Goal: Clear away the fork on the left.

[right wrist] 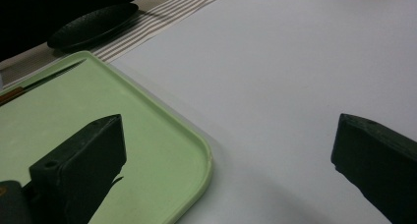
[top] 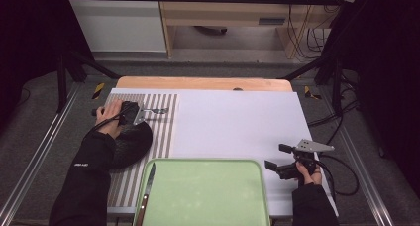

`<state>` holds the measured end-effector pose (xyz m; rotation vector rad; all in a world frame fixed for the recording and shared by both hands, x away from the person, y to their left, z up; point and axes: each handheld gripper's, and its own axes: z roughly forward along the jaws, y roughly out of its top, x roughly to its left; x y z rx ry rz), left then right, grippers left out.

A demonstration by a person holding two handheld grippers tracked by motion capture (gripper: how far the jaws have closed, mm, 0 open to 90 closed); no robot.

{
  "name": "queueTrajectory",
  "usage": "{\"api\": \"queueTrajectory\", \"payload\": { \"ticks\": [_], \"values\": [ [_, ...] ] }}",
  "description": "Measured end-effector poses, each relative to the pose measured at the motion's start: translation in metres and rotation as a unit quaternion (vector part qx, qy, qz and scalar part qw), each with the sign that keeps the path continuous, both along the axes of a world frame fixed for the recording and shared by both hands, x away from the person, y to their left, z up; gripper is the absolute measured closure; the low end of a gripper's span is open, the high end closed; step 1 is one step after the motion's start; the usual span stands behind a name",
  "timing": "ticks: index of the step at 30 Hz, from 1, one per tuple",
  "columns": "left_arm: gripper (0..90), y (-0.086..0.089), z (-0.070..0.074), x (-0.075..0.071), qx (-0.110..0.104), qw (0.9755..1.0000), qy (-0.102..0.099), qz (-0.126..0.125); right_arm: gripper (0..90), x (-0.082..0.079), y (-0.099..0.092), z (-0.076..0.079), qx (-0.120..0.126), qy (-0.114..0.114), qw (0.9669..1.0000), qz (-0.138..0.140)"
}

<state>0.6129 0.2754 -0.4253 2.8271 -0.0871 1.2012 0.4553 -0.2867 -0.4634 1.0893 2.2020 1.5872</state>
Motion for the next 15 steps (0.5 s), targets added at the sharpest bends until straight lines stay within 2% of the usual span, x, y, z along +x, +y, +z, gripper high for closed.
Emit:
{"api": "queueTrajectory", "payload": {
  "ticks": [6,10,12,15],
  "values": [
    [76.4,-0.008,0.009,-0.014,-0.019,0.9998,-0.009,0.006,0.3,0.000,-0.001,0.000,0.001,0.000,1.0000,0.000],
    [76.4,-0.013,0.011,-0.023,-0.035,0.9993,-0.004,0.014,0.3,0.000,-0.001,0.000,0.002,0.000,1.0000,0.000],
    [76.5,-0.016,0.011,-0.027,-0.040,0.9992,-0.004,0.008,0.3,0.000,-0.001,0.000,0.002,0.000,1.0000,0.000],
    [76.5,-0.018,0.012,-0.033,-0.048,0.9988,0.001,0.012,0.3,0.000,0.000,0.000,0.002,0.000,1.0000,0.000]
  ]
}}
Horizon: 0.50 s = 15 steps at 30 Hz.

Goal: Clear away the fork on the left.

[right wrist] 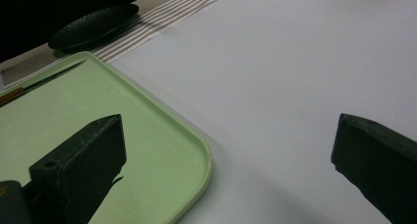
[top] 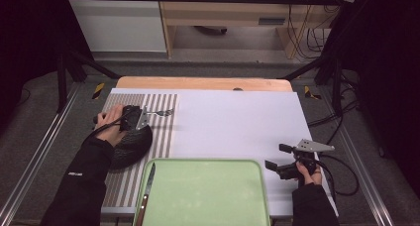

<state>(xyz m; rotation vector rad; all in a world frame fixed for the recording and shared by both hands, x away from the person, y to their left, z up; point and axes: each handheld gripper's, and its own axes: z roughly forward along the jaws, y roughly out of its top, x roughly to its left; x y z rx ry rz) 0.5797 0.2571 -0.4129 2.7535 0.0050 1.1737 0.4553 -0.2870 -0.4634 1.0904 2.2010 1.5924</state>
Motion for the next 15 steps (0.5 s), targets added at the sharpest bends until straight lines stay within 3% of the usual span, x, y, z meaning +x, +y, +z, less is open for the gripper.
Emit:
{"api": "queueTrajectory", "payload": {
  "ticks": [15],
  "values": [
    [76.5,-0.003,0.007,-0.033,-0.045,0.9987,0.006,0.024,0.3,0.000,0.000,0.000,0.002,0.000,1.0000,0.000]
  ]
}}
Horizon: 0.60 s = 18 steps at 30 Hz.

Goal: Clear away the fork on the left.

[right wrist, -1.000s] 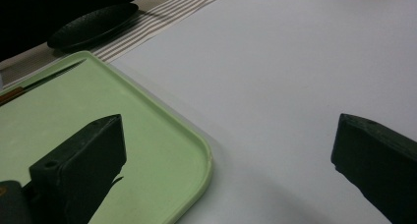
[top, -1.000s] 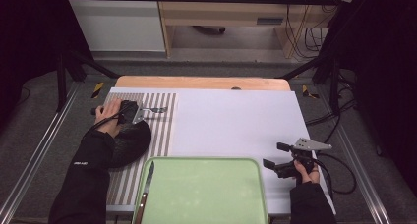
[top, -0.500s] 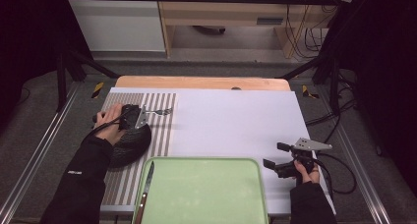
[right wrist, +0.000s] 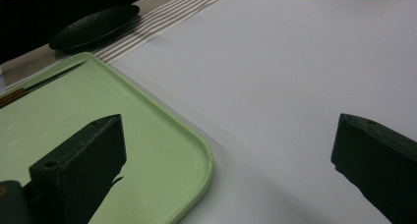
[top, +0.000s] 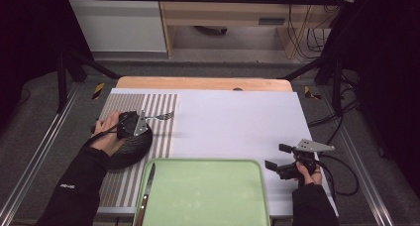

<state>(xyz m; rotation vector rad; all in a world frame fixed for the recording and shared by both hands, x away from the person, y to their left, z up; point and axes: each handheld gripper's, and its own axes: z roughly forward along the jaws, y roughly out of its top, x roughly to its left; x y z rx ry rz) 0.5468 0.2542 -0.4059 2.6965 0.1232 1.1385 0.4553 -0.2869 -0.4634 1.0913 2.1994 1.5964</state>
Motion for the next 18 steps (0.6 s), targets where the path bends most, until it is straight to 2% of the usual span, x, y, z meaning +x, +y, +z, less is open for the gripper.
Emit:
{"api": "queueTrajectory", "payload": {
  "ticks": [8,14,18],
  "values": [
    [76.5,-0.005,0.000,-0.017,-0.021,0.9997,0.011,0.009,0.3,0.000,0.000,0.000,0.000,0.000,1.0000,0.000],
    [76.5,-0.010,0.001,-0.030,-0.028,0.9993,0.018,0.015,0.3,0.000,0.000,0.000,0.000,0.000,1.0000,0.000],
    [76.5,-0.012,0.003,-0.037,-0.041,0.9986,0.022,0.026,0.3,0.000,0.000,0.000,0.001,0.000,1.0000,0.000]
  ]
}}
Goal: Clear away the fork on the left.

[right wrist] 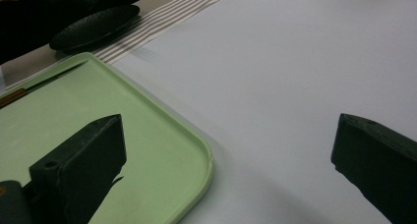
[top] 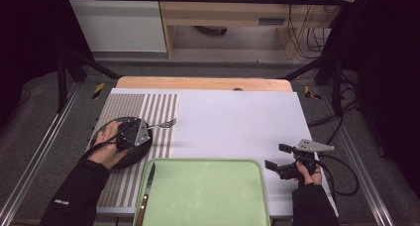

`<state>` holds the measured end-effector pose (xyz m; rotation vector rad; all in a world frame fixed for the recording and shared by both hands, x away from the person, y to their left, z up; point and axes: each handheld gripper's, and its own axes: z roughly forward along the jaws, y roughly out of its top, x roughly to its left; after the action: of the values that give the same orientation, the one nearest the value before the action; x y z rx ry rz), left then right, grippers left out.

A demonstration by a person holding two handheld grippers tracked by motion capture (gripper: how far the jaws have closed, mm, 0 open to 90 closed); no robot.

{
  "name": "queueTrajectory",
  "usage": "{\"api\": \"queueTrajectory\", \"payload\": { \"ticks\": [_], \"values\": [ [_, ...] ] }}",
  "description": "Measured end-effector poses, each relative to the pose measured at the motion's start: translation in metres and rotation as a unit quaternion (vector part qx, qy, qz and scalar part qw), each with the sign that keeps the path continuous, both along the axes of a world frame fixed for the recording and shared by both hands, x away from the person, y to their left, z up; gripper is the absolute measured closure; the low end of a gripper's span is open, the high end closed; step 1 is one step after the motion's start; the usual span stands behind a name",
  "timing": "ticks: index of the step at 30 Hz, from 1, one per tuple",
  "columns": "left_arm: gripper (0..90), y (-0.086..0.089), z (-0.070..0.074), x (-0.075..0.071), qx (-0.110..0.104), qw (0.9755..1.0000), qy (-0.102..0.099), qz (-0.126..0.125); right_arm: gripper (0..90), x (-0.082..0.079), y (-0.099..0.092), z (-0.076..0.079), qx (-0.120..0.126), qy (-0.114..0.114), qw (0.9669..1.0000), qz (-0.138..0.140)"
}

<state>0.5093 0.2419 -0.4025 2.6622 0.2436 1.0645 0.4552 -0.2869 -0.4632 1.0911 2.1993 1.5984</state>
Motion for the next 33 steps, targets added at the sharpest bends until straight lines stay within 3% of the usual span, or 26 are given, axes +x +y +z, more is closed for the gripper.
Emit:
{"api": "queueTrajectory", "payload": {
  "ticks": [8,20,33],
  "values": [
    [76.5,-0.005,0.001,-0.017,-0.032,0.9994,0.009,0.014,0.3,0.000,0.000,0.000,-0.001,0.000,1.0000,0.000],
    [76.5,-0.012,-0.001,-0.039,-0.049,0.9976,0.026,0.043,0.3,0.000,0.000,0.000,0.000,0.000,1.0000,0.001],
    [76.5,-0.024,0.004,-0.060,-0.074,0.9933,0.042,0.078,0.3,0.000,0.000,0.000,0.002,-0.001,1.0000,0.001]
  ]
}}
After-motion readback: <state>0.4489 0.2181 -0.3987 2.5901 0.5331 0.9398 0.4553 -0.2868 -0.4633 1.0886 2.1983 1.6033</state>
